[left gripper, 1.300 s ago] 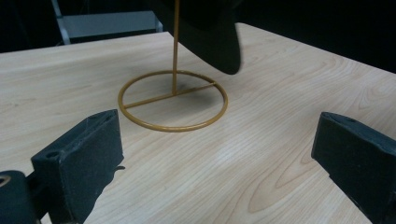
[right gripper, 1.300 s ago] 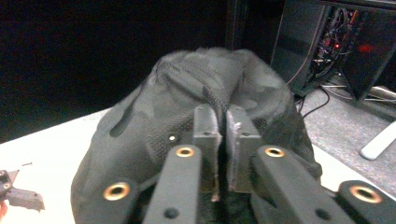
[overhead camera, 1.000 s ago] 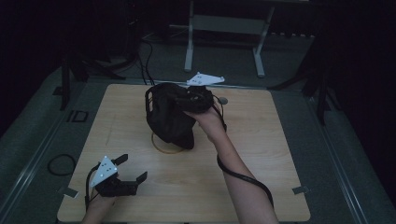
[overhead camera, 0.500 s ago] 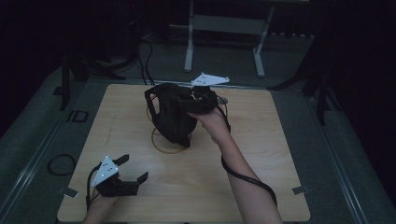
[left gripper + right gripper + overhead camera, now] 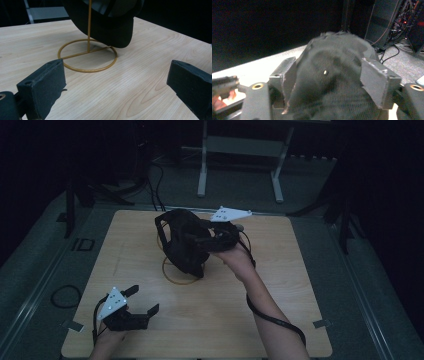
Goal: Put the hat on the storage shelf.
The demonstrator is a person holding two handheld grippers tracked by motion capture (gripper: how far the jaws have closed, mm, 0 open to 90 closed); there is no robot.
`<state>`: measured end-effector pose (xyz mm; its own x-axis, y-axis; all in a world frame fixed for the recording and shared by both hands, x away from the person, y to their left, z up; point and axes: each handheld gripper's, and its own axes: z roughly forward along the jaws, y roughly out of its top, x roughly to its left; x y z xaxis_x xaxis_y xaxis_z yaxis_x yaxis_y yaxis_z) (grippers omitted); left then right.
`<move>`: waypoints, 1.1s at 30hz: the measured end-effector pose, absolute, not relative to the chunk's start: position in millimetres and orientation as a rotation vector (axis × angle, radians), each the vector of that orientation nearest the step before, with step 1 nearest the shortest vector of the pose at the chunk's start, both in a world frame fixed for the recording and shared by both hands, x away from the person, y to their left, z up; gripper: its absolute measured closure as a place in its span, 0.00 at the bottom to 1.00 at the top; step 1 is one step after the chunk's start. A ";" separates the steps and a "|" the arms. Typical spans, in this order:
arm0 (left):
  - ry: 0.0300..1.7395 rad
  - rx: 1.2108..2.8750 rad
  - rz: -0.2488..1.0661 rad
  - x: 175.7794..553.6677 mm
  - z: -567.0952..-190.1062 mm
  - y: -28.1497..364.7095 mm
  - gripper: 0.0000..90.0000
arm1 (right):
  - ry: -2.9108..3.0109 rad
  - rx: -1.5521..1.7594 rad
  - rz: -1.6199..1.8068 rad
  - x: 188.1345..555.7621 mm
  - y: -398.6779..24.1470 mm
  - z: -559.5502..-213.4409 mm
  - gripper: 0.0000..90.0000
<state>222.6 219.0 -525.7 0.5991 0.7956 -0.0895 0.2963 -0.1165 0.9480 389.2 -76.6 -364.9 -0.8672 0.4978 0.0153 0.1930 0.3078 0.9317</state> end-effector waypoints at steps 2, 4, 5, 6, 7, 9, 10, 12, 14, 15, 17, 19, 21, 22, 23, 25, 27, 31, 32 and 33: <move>0.909 1.693 0.545 222.9 -526.4 218.5 0.03 | 2.306 0.629 1.576 386.5 -79.2 -367.4 0.26; 0.912 1.698 0.547 223.2 -527.4 217.8 0.03 | 2.309 0.630 1.587 385.0 -81.6 -370.4 0.23; 0.912 1.702 0.544 223.1 -527.8 217.6 0.03 | 2.313 0.632 1.593 384.2 -82.7 -372.0 0.21; 0.912 1.703 0.548 223.0 -528.1 217.5 0.03 | 2.321 0.628 1.590 382.9 -83.4 -374.1 0.17; 0.913 1.702 0.548 222.8 -528.3 217.4 0.03 | 2.330 0.615 1.578 381.4 -83.9 -376.2 0.16; 0.912 1.702 0.546 222.5 -528.4 217.0 0.03 | 2.321 0.621 1.579 379.4 -85.9 -380.9 0.15; 0.909 1.705 0.547 222.5 -528.5 216.9 0.03 | 2.317 0.615 1.578 378.4 -87.3 -383.2 0.15; 0.909 1.702 0.549 222.2 -528.8 216.8 0.03 | 2.313 0.622 1.568 376.9 -90.2 -387.5 0.15; 0.910 1.703 0.546 222.0 -529.4 216.5 0.03 | 2.321 0.627 1.580 375.9 -93.9 -392.1 0.15; 0.911 1.706 0.549 221.7 -529.8 216.6 0.03 | 2.320 0.623 1.570 375.2 -95.4 -394.6 0.15; 0.912 1.711 0.547 221.4 -530.1 216.8 0.03 | 2.327 0.619 1.561 373.8 -98.4 -399.6 0.15; 0.911 1.711 0.548 221.2 -530.6 216.8 0.03 | 2.332 0.612 1.545 371.6 -101.1 -404.3 0.15; 0.907 1.713 0.546 221.4 -531.4 217.2 0.03 | 2.335 0.602 1.537 368.7 -103.9 -408.7 0.15; 0.909 1.717 0.546 221.4 -531.8 217.2 0.03 | 2.334 0.602 1.538 367.2 -105.5 -410.9 0.15; 0.908 1.724 0.551 221.5 -532.2 217.1 0.03 | 2.335 0.605 1.537 365.6 -107.1 -413.2 0.15; 0.908 1.724 0.554 221.5 -533.2 217.2 0.03 | 2.333 0.605 1.523 362.6 -110.1 -418.0 0.15; 0.912 1.727 0.551 221.5 -533.9 217.3 0.03 | 2.335 0.606 1.516 359.7 -113.7 -422.8 0.15; 0.914 1.727 0.550 221.8 -534.8 217.0 0.03 | 2.331 0.614 1.514 353.4 -122.0 -433.4 0.15; 0.916 1.727 0.552 221.8 -535.0 216.8 0.03 | 2.332 0.615 1.515 352.3 -123.6 -435.6 0.15; 0.915 1.729 0.548 222.0 -535.3 216.9 0.03 | 2.334 0.612 1.508 350.8 -125.5 -438.8 0.15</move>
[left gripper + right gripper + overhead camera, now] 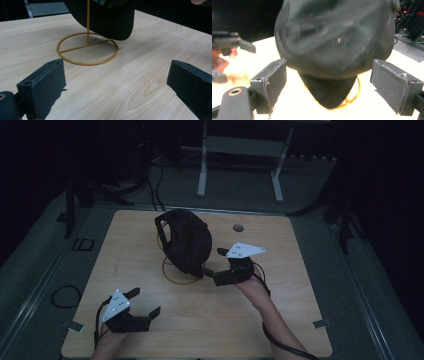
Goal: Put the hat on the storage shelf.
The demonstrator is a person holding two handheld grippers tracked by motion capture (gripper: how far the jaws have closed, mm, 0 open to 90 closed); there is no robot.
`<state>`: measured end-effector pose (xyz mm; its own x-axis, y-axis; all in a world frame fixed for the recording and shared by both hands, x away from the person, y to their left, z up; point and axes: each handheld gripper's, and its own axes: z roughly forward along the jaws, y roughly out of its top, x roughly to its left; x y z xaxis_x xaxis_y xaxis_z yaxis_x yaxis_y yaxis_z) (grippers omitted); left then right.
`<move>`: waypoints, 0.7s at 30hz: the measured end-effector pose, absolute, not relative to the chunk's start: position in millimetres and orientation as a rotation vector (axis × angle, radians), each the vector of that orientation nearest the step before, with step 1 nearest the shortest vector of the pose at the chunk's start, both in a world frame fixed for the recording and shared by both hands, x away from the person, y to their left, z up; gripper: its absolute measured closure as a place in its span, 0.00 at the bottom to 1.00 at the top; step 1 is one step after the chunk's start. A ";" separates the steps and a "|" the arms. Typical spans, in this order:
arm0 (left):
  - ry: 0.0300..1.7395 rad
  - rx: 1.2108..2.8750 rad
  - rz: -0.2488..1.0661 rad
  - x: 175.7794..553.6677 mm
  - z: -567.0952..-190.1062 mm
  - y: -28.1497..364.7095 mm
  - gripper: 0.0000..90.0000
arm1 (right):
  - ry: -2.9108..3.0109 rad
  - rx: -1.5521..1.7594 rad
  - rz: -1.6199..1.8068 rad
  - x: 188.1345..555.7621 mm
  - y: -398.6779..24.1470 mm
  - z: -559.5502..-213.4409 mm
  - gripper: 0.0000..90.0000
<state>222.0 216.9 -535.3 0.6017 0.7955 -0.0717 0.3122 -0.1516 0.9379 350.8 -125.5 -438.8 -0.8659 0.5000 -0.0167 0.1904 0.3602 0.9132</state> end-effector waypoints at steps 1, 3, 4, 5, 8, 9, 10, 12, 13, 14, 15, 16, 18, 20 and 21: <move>0.915 1.730 0.549 222.0 -535.5 216.9 0.03 | 2.339 0.600 1.494 348.8 -127.9 -442.8 0.15; 0.914 1.734 0.543 222.4 -536.1 216.8 0.03 | 2.345 0.595 1.483 346.1 -131.5 -448.3 0.15; 0.913 1.734 0.535 222.6 -536.5 216.8 0.03 | 2.352 0.592 1.484 344.7 -133.6 -451.4 0.15; 0.914 1.737 0.532 223.0 -537.0 216.7 0.03 | 2.358 0.592 1.485 342.9 -135.6 -454.4 0.15; 0.915 1.743 0.528 223.1 -537.8 216.3 0.03 | 2.372 0.580 1.457 336.9 -141.3 -463.7 0.15; 0.914 1.745 0.528 223.2 -537.9 216.0 0.03 | 2.376 0.579 1.454 335.2 -143.2 -466.5 0.15; 0.914 1.747 0.526 223.3 -538.1 215.7 0.03 | 2.378 0.577 1.453 333.6 -144.9 -469.1 0.15; 0.915 1.750 0.520 223.5 -538.8 215.0 0.03 | 2.381 0.583 1.465 330.4 -148.2 -474.3 0.15; 0.913 1.754 0.519 223.5 -539.0 214.7 0.03 | 2.382 0.587 1.471 328.7 -149.8 -477.1 0.15; 0.913 1.755 0.518 223.5 -539.2 214.3 0.03 | 2.380 0.587 1.473 327.1 -151.3 -480.2 0.15; 0.912 1.758 0.516 223.6 -539.2 214.3 0.03 | 2.385 0.576 1.474 325.3 -153.1 -484.3 0.14; 0.912 1.757 0.516 223.5 -539.3 214.2 0.03 | 2.393 0.577 1.466 323.8 -154.6 -487.6 0.14; 0.912 1.759 0.515 223.6 -539.4 214.2 0.03 | 2.408 0.578 1.456 321.5 -157.4 -493.6 0.14; 0.912 1.762 0.515 223.8 -539.7 214.1 0.03 | 2.420 0.574 1.438 318.8 -161.2 -499.8 0.14; 0.912 1.762 0.516 223.9 -540.0 214.1 0.03 | 2.418 0.577 1.430 317.1 -164.1 -503.2 0.14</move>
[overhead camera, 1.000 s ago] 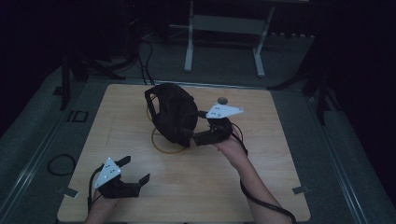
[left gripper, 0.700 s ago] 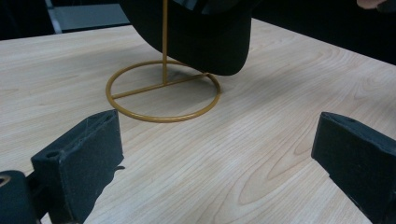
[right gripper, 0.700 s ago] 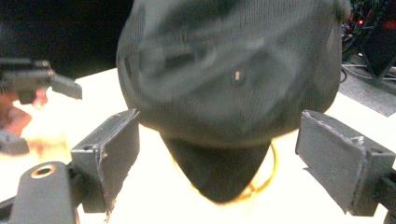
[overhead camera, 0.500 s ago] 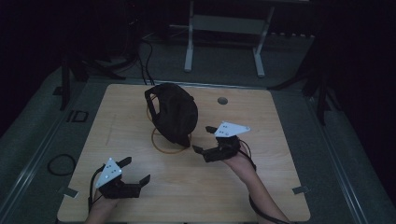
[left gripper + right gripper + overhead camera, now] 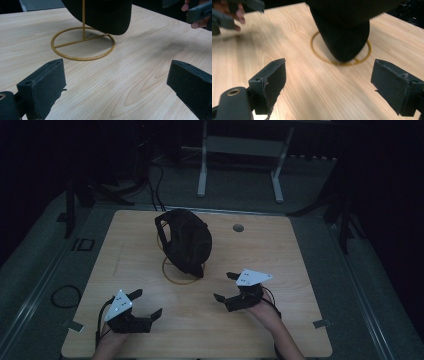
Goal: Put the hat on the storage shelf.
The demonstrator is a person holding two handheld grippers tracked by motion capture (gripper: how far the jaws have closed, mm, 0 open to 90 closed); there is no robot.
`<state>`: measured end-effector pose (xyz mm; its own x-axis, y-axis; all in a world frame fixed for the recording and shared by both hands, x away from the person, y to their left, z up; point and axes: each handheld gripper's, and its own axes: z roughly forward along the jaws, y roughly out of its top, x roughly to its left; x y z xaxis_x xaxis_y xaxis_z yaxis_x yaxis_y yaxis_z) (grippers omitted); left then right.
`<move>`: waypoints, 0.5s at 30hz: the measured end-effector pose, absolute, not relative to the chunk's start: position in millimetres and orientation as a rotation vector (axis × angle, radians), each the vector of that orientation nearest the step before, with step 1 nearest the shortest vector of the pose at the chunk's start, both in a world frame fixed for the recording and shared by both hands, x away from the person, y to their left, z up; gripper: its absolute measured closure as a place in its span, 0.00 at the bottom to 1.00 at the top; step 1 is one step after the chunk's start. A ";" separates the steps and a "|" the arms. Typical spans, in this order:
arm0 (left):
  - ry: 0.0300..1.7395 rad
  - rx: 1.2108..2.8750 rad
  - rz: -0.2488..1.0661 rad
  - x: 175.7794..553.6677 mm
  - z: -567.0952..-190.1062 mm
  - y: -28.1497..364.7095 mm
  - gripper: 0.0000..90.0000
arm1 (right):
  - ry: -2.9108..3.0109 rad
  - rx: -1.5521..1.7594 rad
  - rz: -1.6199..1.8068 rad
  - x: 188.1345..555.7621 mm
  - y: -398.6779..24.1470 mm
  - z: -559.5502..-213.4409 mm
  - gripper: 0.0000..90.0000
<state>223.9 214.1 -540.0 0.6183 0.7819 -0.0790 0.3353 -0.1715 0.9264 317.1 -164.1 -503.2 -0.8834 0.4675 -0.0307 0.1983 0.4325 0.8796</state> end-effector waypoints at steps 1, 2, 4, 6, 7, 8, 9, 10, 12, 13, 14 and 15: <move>0.914 1.759 0.512 224.1 -540.4 213.8 0.03 | 2.421 0.583 1.436 316.4 -166.6 -505.8 0.14; 0.915 1.762 0.512 224.4 -540.5 213.7 0.03 | 2.426 0.592 1.434 316.0 -169.1 -508.4 0.14; 0.912 1.770 0.513 224.6 -541.0 213.7 0.03 | 2.431 0.598 1.432 314.7 -174.2 -513.3 0.14; 0.914 1.775 0.509 224.8 -541.7 213.4 0.03 | 2.432 0.597 1.426 313.1 -178.8 -516.7 0.15; 0.916 1.776 0.512 225.0 -542.0 213.4 0.03 | 2.430 0.605 1.434 311.7 -182.4 -518.7 0.15; 0.918 1.777 0.514 225.1 -542.3 213.3 0.03 | 2.430 0.612 1.437 310.8 -185.2 -520.2 0.15; 0.922 1.776 0.512 225.3 -542.6 213.3 0.03 | 2.429 0.618 1.433 310.0 -187.2 -521.1 0.15; 0.923 1.777 0.510 225.7 -542.8 213.6 0.03 | 2.425 0.626 1.429 308.8 -189.7 -522.5 0.15; 0.925 1.781 0.509 226.0 -543.3 213.7 0.03 | 2.428 0.639 1.422 307.4 -194.5 -525.5 0.15; 0.926 1.783 0.507 226.0 -543.5 213.5 0.03 | 2.429 0.644 1.415 306.5 -196.4 -527.0 0.15; 0.928 1.780 0.503 226.1 -543.5 213.4 0.03 | 2.435 0.648 1.408 305.5 -198.4 -528.4 0.15; 0.928 1.781 0.503 226.2 -543.7 213.3 0.03 | 2.432 0.653 1.408 304.2 -200.9 -530.0 0.15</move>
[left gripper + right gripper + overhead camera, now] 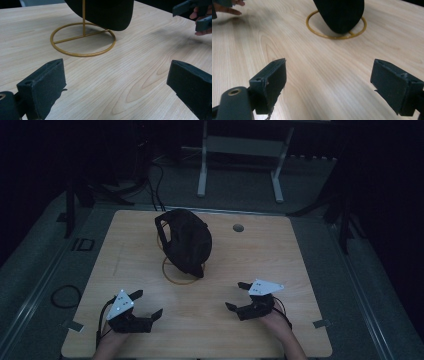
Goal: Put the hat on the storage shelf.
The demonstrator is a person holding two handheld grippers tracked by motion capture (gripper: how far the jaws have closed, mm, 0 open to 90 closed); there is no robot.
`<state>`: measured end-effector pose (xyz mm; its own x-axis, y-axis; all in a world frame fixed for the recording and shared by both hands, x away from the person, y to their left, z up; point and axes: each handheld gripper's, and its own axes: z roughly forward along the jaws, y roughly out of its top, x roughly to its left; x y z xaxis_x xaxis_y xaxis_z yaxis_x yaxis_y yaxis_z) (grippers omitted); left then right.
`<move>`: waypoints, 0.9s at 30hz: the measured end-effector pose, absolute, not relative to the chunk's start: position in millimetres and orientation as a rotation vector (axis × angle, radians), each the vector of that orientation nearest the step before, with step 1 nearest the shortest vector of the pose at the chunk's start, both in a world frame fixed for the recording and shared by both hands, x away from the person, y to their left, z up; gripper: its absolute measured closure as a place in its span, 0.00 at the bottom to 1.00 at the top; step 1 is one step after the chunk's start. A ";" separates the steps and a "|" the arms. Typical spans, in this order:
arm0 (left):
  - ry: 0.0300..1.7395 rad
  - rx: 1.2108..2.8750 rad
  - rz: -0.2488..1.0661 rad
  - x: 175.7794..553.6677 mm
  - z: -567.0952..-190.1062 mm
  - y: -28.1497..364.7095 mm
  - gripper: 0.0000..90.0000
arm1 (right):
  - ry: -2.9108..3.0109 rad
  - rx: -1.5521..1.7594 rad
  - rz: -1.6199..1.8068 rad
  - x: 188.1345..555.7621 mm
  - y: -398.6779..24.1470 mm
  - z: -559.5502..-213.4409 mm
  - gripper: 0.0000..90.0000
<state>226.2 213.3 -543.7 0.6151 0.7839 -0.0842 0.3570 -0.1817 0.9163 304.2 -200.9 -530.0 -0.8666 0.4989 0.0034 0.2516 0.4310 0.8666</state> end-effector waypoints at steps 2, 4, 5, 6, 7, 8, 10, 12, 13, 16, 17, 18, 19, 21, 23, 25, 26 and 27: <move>0.929 1.780 0.502 226.3 -543.9 213.1 0.03 | 2.435 0.659 1.405 302.5 -204.3 -532.2 0.15; 0.929 1.782 0.498 226.5 -544.3 213.3 0.03 | 2.436 0.661 1.395 300.0 -207.7 -534.8 0.15; 0.931 1.786 0.499 226.6 -544.5 213.3 0.03 | 2.440 0.664 1.394 298.9 -209.3 -536.1 0.15; 0.932 1.784 0.501 226.6 -545.0 213.0 0.03 | 2.441 0.670 1.397 297.7 -211.0 -537.3 0.15; 0.933 1.785 0.499 226.8 -545.2 212.9 0.03 | 2.441 0.677 1.391 296.7 -213.2 -538.7 0.15; 0.933 1.785 0.499 226.9 -545.4 212.9 0.03 | 2.442 0.685 1.387 296.0 -214.6 -539.5 0.15; 0.930 1.784 0.495 227.0 -545.6 213.4 0.03 | 2.439 0.699 1.386 294.1 -218.5 -541.5 0.15; 0.932 1.788 0.498 227.4 -546.3 213.8 0.03 | 2.436 0.711 1.385 292.7 -222.4 -542.8 0.15; 0.934 1.788 0.495 227.7 -546.6 213.9 0.03 | 2.430 0.715 1.384 291.9 -225.0 -543.2 0.15; 0.934 1.794 0.490 227.7 -547.2 213.8 0.03 | 2.416 0.732 1.383 289.9 -231.4 -544.4 0.15; 0.930 1.797 0.492 227.7 -547.2 213.8 0.03 | 2.413 0.736 1.383 289.4 -233.2 -544.6 0.15; 0.931 1.799 0.491 227.5 -547.3 213.5 0.03 | 2.411 0.740 1.380 288.6 -235.3 -545.0 0.15; 0.933 1.798 0.487 227.7 -547.7 213.5 0.03 | 2.408 0.734 1.372 287.8 -238.1 -545.4 0.15; 0.937 1.799 0.487 228.0 -548.1 213.6 0.03 | 2.404 0.732 1.368 287.6 -240.9 -546.0 0.15; 0.940 1.800 0.485 228.3 -548.5 213.6 0.03 | 2.392 0.736 1.371 287.9 -246.6 -546.3 0.15; 0.940 1.802 0.483 228.3 -548.8 213.3 0.03 | 2.392 0.733 1.365 287.9 -249.1 -546.7 0.15; 0.940 1.803 0.484 228.2 -548.9 213.2 0.03 | 2.391 0.730 1.363 287.9 -249.9 -547.0 0.15; 0.941 1.803 0.482 228.2 -549.1 213.2 0.03 | 2.395 0.731 1.363 288.0 -250.2 -547.3 0.15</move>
